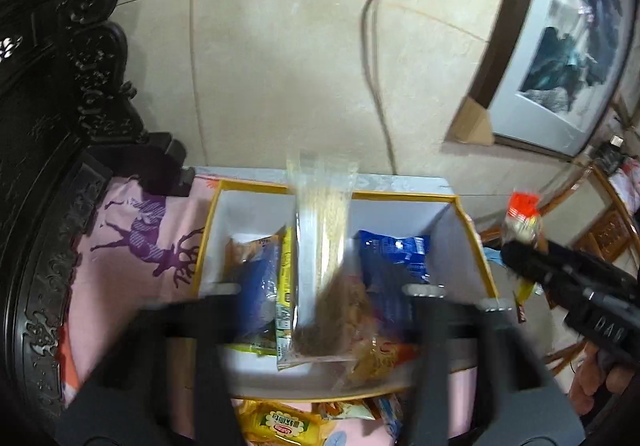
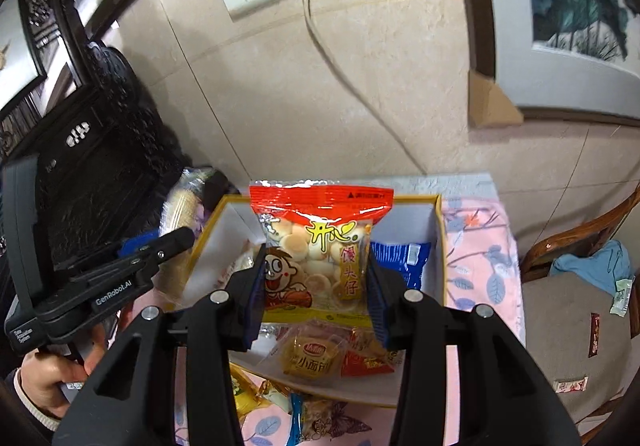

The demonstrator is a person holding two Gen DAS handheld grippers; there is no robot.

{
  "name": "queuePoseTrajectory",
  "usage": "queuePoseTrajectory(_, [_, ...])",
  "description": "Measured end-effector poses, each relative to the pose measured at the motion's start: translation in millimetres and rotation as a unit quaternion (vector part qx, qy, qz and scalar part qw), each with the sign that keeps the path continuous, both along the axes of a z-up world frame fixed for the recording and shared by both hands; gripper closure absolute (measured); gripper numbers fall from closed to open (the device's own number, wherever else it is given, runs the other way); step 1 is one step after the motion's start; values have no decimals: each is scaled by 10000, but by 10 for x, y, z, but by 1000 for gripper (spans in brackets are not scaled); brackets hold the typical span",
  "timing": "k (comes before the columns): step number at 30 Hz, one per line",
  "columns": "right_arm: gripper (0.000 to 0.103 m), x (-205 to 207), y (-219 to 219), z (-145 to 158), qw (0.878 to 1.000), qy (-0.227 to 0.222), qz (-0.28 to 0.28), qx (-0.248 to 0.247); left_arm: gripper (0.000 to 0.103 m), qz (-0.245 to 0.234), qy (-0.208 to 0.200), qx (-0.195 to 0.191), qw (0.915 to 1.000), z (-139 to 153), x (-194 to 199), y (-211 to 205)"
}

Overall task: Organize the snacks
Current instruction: 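Carry the cookie bag and rice stick over the yellow box and release both, then grasp the blue-white pack with the right gripper while the left grasps the brown cake pack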

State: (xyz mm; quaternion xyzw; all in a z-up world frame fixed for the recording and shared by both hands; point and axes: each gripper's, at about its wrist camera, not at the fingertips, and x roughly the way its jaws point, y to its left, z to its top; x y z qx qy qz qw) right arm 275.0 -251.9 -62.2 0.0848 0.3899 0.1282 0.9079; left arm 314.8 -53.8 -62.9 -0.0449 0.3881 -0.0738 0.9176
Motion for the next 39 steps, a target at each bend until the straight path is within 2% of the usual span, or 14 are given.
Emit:
queuePoseTrajectory(1, [46,3,7,-12,10000,-14,-65,-65,14,141,-68,90,9998,8,-5,-5])
queuePoseTrajectory(3, [34,-32,-6,-12,9996,-120,-220,-100,14,126,-159,174,9996,27,-21,-23])
queuePoseTrajectory(15, [33,-199,-44,-33,9996,39,-287,70,14,85,-171,272,9994,101,-169,-45])
queuePoseTrajectory(23, [30,-601,-119,-120,9993,202,-308,64,8,323,-68,283,9991,49,-607,169])
queuePoseTrajectory(30, [30,-1124,-48,-643,9966,781,123,-243,7,730,351,189,9965,-303,-1197,628])
queuePoseTrajectory(39, [30,-1627,268,-1452,9851,1560,562,-459,7,1120,1242,268,9856,-981,-1950,1039])
